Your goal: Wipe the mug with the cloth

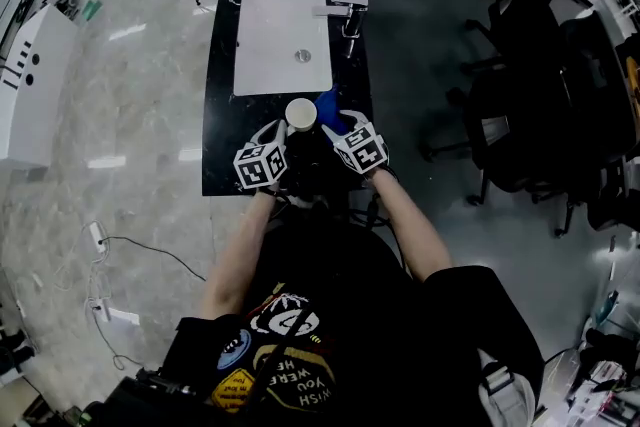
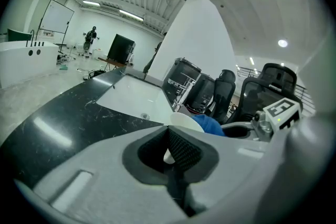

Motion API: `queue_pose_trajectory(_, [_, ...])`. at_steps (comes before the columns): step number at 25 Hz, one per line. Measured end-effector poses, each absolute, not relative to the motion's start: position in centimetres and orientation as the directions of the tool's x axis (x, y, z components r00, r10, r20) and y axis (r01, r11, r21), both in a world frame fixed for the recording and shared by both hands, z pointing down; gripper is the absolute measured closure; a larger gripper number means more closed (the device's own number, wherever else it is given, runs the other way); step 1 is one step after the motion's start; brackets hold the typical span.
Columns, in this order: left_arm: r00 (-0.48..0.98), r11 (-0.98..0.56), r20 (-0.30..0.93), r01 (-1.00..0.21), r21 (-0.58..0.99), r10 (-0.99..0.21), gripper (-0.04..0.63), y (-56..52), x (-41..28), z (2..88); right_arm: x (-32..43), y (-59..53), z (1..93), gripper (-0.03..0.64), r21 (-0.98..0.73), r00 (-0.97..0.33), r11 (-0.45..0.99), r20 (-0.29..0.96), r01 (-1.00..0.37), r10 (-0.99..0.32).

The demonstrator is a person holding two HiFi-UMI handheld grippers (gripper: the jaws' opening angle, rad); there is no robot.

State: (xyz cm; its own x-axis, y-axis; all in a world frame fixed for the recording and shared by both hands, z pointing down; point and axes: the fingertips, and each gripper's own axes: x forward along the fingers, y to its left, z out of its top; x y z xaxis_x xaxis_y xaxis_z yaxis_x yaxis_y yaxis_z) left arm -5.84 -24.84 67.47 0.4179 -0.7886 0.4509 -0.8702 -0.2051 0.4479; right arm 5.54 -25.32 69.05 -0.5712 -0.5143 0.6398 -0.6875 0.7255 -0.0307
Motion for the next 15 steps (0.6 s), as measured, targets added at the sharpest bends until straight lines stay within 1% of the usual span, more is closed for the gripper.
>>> queue_pose_trajectory(3, [0.456,-0.245,0.432,-0.854,0.459,-0.778,0.592,-24.6,-4.8,67.3,3.4,-21.1,70.0,0.469,-0.023,-0.62,0.82,0.666,-0.572,-0.414])
queue_pose_trajectory(5, [0.454,-0.247,0.429,-0.855,0.456,-0.781,0.592,-24.6,-4.6,67.2,2.3,-17.7,70.7,0.469,-0.018,-0.652,0.88,0.679,-0.474,-0.338])
queue_pose_trajectory(6, [0.451,-0.241,0.429,-0.855,0.459,-0.783,0.592,-24.7,-4.7,67.2,2.2,-16.7,71.0,0.47,-0.02,-0.661,0.892,0.679,-0.451,-0.319])
queue_pose_trajectory(7, [0.45,-0.239,0.429,-0.855,0.461,-0.783,0.592,-24.6,-4.7,67.2,2.7,-16.6,71.2,0.471,-0.031,-0.663,0.884,0.674,-0.467,-0.327])
queue_pose_trajectory(10, [0.444,-0.238,0.432,-0.86,0.45,-0.785,0.592,-24.3,-5.2,66.9,6.4,-20.0,70.6,0.471,-0.091,-0.614,0.752,0.645,-0.652,-0.454])
queue_pose_trajectory(11, [0.439,-0.234,0.433,-0.863,0.449,-0.787,0.592,-24.3,-5.5,66.8,7.3,-21.5,69.9,0.471,-0.092,-0.594,0.714,0.634,-0.694,-0.495])
queue_pose_trajectory(13, [0.431,-0.223,0.442,-0.866,0.447,-0.787,0.592,-24.6,-6.1,66.9,7.6,-24.3,68.4,0.469,-0.061,-0.575,0.692,0.611,-0.72,-0.544])
queue_pose_trajectory(15, [0.433,-0.221,0.47,-0.87,0.44,-0.769,0.592,-24.7,-6.2,67.5,6.4,-25.5,68.1,0.469,-0.023,-0.574,0.715,0.616,-0.698,-0.54])
